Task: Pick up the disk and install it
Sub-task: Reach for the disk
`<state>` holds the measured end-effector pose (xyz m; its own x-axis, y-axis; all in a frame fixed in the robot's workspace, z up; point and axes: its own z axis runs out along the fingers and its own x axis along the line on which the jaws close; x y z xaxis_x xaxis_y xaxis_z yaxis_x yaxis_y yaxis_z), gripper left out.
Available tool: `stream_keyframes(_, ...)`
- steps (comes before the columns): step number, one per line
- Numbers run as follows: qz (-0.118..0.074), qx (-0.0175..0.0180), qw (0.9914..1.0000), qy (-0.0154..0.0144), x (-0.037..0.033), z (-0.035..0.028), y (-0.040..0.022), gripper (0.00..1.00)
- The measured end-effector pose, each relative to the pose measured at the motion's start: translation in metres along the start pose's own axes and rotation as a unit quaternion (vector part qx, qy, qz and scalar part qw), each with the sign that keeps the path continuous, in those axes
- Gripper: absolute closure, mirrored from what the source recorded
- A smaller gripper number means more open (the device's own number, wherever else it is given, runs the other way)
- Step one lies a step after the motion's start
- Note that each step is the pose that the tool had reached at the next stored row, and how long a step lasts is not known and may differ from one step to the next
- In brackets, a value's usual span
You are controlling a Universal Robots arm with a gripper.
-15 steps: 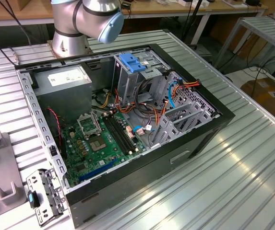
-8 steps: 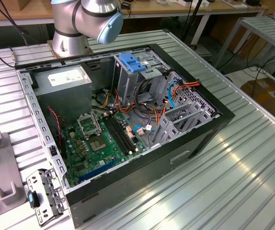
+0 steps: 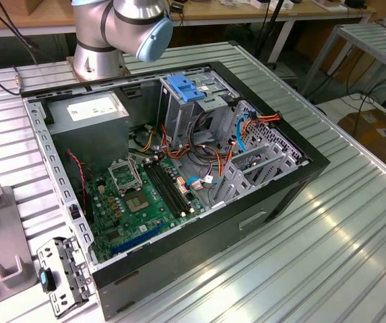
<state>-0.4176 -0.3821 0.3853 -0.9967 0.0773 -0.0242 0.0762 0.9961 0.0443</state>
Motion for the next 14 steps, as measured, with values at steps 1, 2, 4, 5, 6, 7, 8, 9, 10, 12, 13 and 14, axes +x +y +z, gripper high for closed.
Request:
stream_keyframes(1,0.0,0.0,1.0,0.0,0.0005,0.0,0.0,0.89)
stream_keyframes(2,0.0,0.0,1.0,0.0,0.0018,0.0,-0.0001,0.89)
stream_keyframes(4,0.0,0.0,1.0,0.0,0.0093,-0.0002,-0.0007,0.89)
stream_keyframes(5,0.0,0.0,1.0,0.0,0.0104,-0.0003,-0.0008,0.89)
stream_keyframes(6,0.0,0.0,1.0,0.0,0.0105,-0.0003,-0.0008,0.89)
stream_keyframes(7,0.0,0.0,1.0,0.0,0.0105,-0.0003,-0.0008,0.89)
stream_keyframes(8,0.0,0.0,1.0,0.0,0.0109,-0.0003,-0.0008,0.89)
stream_keyframes(9,0.0,0.0,1.0,0.0,0.0111,-0.0003,-0.0008,0.89)
stream_keyframes(10,0.0,0.0,1.0,0.0,0.0112,-0.0003,-0.0008,0.89)
stream_keyframes(12,0.0,0.0,1.0,0.0,0.0113,-0.0003,-0.0008,0.89)
stream_keyframes(13,0.0,0.0,1.0,0.0,0.0113,-0.0003,-0.0008,0.89)
stream_keyframes(14,0.0,0.0,1.0,0.0,0.0113,-0.0003,-0.0008,0.89)
